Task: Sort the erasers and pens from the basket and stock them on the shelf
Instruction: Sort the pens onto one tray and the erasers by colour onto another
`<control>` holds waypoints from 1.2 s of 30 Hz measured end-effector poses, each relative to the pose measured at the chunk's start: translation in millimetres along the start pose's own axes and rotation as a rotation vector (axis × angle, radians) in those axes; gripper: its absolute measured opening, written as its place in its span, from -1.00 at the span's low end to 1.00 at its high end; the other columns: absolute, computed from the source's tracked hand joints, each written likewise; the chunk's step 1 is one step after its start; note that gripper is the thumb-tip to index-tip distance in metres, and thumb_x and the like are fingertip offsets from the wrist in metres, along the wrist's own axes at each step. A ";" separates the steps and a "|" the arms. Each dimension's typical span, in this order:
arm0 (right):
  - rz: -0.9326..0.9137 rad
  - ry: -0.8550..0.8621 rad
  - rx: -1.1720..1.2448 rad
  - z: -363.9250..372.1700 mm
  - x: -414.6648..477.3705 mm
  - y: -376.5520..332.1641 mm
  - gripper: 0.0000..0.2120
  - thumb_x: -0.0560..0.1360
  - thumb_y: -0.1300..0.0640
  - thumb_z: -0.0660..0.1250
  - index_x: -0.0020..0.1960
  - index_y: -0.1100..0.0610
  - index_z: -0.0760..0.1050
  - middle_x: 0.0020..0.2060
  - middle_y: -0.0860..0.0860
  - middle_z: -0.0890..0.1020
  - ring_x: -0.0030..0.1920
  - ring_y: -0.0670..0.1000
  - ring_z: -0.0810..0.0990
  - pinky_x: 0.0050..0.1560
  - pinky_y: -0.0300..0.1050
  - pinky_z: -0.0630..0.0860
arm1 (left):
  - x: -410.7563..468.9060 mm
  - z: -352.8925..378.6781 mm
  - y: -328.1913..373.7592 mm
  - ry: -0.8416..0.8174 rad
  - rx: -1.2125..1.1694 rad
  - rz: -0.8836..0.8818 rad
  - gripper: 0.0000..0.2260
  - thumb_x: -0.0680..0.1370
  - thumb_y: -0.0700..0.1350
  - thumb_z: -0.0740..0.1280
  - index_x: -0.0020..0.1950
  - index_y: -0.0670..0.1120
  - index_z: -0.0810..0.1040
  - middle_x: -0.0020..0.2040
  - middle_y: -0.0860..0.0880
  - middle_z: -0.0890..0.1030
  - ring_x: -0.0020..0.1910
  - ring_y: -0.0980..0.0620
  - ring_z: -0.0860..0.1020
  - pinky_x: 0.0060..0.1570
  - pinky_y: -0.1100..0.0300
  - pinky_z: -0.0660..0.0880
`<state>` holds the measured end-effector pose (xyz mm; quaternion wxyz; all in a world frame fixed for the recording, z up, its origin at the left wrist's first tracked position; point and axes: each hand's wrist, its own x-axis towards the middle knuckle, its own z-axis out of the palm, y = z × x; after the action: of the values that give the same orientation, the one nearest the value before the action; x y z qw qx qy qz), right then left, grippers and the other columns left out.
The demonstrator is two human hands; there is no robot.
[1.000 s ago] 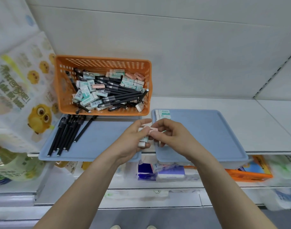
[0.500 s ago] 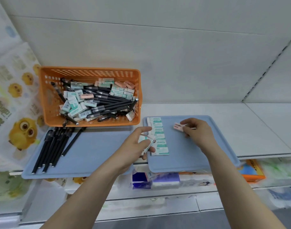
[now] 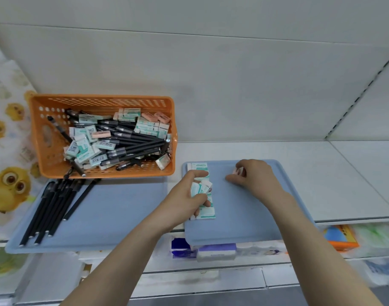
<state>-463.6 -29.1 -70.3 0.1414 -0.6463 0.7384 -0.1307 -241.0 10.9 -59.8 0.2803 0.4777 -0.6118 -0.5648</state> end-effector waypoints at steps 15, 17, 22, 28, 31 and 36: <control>0.017 0.157 -0.008 4.0 5.0 -10.3 -0.70 0.53 -0.06 0.33 0.18 0.07 0.50 -0.04 0.02 0.60 -0.04 0.08 0.56 -0.14 -0.10 0.41 | 2.9 -0.3 -5.1 0.114 -0.019 0.004 -0.77 0.54 -0.17 0.37 0.12 0.10 0.47 0.15 0.07 0.57 -0.27 0.21 0.58 -0.21 0.31 0.53; -0.032 0.120 0.303 -5.0 -9.7 -21.5 -0.81 0.54 -0.05 0.34 0.04 0.04 0.57 -0.19 -0.04 0.63 -0.19 -0.02 0.60 -0.21 -0.13 0.46 | 2.3 0.3 -5.3 0.125 -0.033 0.031 -0.76 0.54 -0.21 0.37 0.11 0.09 0.50 0.09 0.06 0.58 -0.30 0.23 0.57 -0.21 0.29 0.54; -0.077 -0.275 0.911 -6.1 -42.2 -44.0 -0.90 0.50 0.27 0.40 0.02 0.19 0.61 -0.27 0.10 0.66 -0.24 -0.01 0.64 -0.26 -0.23 0.54 | -2.1 3.4 -3.6 0.128 -0.047 0.062 -0.73 0.53 -0.24 0.36 0.18 0.04 0.48 0.01 -0.07 0.62 -0.24 0.08 0.64 -0.15 0.15 0.59; -0.049 -0.025 0.792 -9.1 -45.9 -20.3 -0.76 0.58 0.25 0.28 -0.02 -0.04 0.66 -0.21 -0.09 0.63 -0.25 -0.11 0.52 -0.20 -0.30 0.51 | -19.1 -11.4 -14.0 0.209 -0.031 -0.004 -0.74 0.62 -0.18 0.19 0.27 0.07 0.32 0.02 0.04 0.63 -0.26 0.14 0.54 -0.17 0.18 0.51; -0.209 -0.108 0.645 -8.0 -55.5 -31.1 -0.81 0.53 0.24 0.36 0.02 -0.02 0.64 -0.20 -0.09 0.62 -0.23 -0.12 0.55 -0.13 -0.33 0.50 | -24.8 -20.8 -25.4 0.203 -0.025 -0.007 -0.75 0.61 -0.25 0.14 0.20 0.05 0.34 0.03 0.08 0.63 -0.17 0.13 0.52 -0.18 0.21 0.44; -0.328 -0.089 0.271 18.3 -62.0 -54.2 -0.75 0.47 0.15 0.45 0.14 -0.01 0.59 -0.01 -0.07 0.62 -0.06 -0.08 0.56 0.02 -0.23 0.47 | -33.4 -28.1 -34.2 0.237 0.002 0.033 -0.85 0.62 -0.25 0.17 0.12 -0.03 0.42 0.08 0.04 0.64 -0.04 0.14 0.58 -0.05 0.20 0.51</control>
<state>-399.3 25.1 -64.4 0.2363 -0.7380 0.5921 -0.2211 -194.1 32.4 -80.3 0.3596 0.5312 -0.5828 -0.4989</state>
